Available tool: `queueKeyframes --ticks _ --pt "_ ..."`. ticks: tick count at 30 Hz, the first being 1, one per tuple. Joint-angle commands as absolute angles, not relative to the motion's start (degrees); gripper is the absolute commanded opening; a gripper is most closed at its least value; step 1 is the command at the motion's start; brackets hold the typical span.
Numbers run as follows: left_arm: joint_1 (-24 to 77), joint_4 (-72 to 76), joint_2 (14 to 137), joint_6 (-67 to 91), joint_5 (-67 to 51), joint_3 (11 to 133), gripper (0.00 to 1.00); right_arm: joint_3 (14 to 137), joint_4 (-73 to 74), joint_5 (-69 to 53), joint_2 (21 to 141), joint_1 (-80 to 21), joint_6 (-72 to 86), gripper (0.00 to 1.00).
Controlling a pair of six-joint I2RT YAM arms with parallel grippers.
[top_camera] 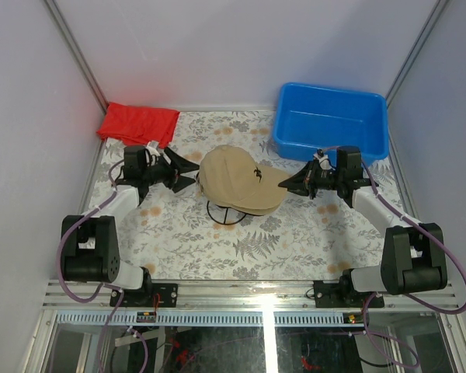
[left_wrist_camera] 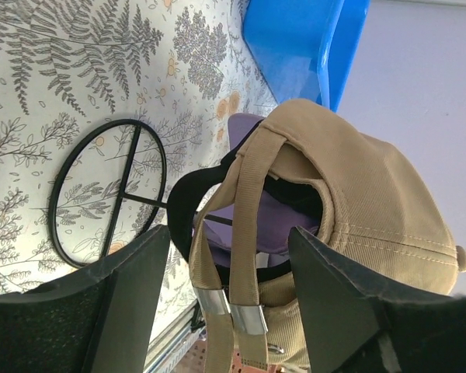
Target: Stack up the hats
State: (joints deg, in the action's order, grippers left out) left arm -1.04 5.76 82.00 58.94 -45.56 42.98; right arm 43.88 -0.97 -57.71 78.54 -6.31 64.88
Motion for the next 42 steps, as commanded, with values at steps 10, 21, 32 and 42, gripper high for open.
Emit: queueKeyframes --ticks 10,21,32,42 --pt "4.27 3.56 86.74 54.49 -44.53 45.82 0.47 44.07 1.06 -57.39 79.1 -6.15 64.12 0.0" --pt "5.14 0.97 88.87 50.97 -42.32 44.45 0.15 40.9 1.28 -55.32 82.8 -6.02 58.13 0.01" --pt "5.1 -1.58 89.83 48.44 -40.98 43.66 0.13 43.8 10.27 -49.79 86.21 -6.04 46.61 0.07" --pt "5.1 -0.99 90.17 49.33 -41.31 43.9 0.14 45.11 13.02 -48.47 85.22 -6.06 43.53 0.11"
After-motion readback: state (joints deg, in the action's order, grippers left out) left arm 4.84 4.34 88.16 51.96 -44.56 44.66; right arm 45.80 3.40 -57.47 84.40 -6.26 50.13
